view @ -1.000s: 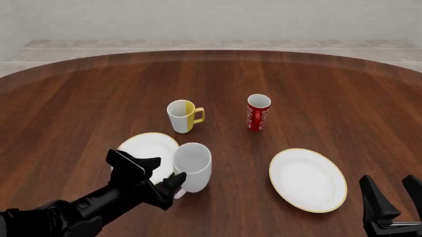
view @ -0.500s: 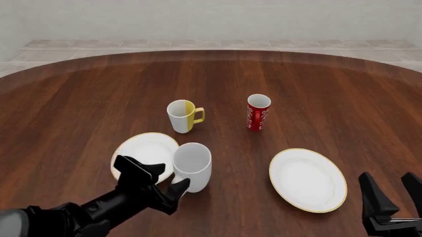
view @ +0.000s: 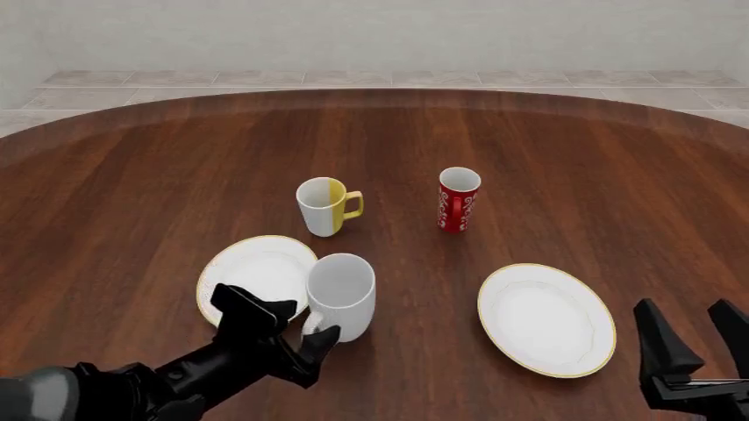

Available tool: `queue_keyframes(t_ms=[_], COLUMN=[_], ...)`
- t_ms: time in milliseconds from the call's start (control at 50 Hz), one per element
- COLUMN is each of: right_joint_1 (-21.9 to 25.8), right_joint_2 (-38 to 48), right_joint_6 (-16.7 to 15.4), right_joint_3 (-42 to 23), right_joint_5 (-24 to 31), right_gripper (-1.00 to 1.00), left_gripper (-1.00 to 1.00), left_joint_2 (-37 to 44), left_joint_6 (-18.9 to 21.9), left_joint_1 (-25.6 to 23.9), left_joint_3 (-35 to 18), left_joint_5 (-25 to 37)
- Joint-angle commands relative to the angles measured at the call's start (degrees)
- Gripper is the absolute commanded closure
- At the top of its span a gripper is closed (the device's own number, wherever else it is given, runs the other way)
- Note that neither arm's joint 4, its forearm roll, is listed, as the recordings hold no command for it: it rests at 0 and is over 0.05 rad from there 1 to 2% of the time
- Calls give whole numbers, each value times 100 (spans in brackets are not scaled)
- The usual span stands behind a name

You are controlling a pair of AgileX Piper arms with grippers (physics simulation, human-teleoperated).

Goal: Put the white mug on the left plate.

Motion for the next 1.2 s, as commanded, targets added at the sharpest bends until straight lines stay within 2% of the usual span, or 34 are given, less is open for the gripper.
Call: queue_keyframes(t_ms=[20,780,880,1140,1160,1200], right_joint_1=[3,35,44,66,64,62], right_joint_2=[38,-104,-77,28,-7,-45], right_joint_6=[3,-31,-40,-54,-54,-54], right_joint_3=[0,2,2,2,2,2], right_joint_5=[-36,138,119,36,71,110], right_gripper=[-100,-100,-100,-100,-100,-100], left_gripper=[-100,-100,-100,-100,100,100], left_joint_2=[156,750,806,617,625,548], left_joint_6=[-28,-155,-294,-207,-217,-145], left_joint_1=[-48,-66,-149,-133,-144,-122], left_joint_3=[29,17,-34,11,6,55], left_joint_5=[-97,-319,-289,-226,-224,-248])
